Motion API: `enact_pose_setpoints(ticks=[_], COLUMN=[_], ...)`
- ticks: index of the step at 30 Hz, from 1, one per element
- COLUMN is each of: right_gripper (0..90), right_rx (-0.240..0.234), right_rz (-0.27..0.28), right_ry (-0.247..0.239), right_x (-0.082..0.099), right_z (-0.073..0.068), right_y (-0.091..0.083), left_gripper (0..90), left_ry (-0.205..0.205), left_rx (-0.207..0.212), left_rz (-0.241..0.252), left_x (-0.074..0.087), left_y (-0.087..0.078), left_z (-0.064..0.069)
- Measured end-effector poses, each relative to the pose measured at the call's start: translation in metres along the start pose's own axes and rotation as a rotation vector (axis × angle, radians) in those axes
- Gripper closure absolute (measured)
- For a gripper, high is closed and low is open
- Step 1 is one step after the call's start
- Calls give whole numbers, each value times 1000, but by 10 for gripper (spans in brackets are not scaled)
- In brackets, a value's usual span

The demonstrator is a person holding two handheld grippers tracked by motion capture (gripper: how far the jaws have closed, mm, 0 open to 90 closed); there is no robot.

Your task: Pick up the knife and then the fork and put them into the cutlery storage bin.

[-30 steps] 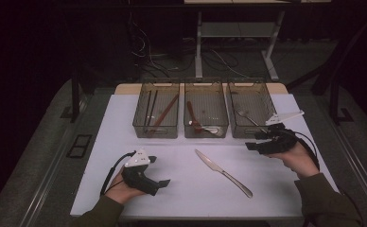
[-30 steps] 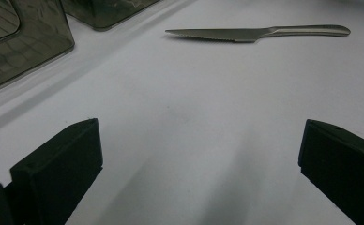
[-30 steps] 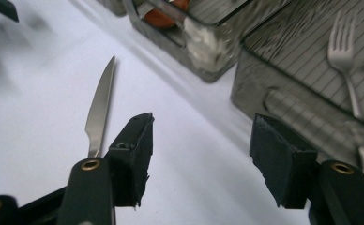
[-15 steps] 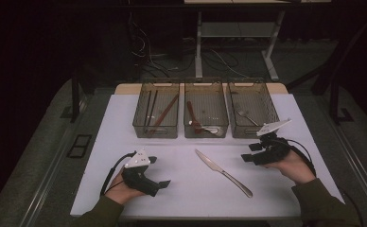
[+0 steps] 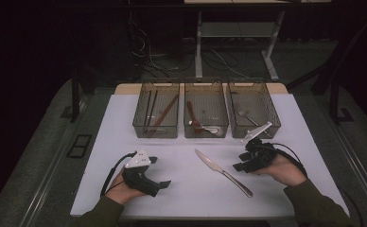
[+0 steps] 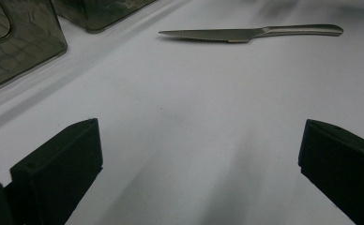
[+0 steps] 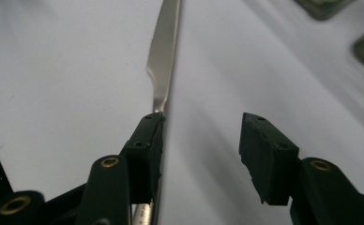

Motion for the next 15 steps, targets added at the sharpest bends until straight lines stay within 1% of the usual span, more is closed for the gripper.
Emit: enact_pose_setpoints(ticks=[3, 8, 11, 15], right_gripper=[514, 568, 594, 629], right_rx=[5, -7, -3, 0], right_rz=[-39, -126, -164, -206], right_ry=[-19, -48, -89, -111], right_x=[1, 5, 5, 7], right_z=[-6, -17, -20, -25], right_y=[7, 20, 27, 35], left_gripper=[0, 0, 0, 0], left_ry=[-1, 0, 0, 0], left_rx=[0, 1, 0, 1], left_rz=[0, -3, -3, -2], left_x=[0, 0, 0, 0], left_y=[0, 1, 1, 1], left_z=[0, 0, 0, 0])
Point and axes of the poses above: each handheld gripper's, and its own axes: y roughly forward along the jaws, x roughly out of its underside, z roughly to its right, the point moved 10 cm from there along y, roughly forward along the jaws, and after that the axes turned 8 degrees about y, right-handed, at the moved point
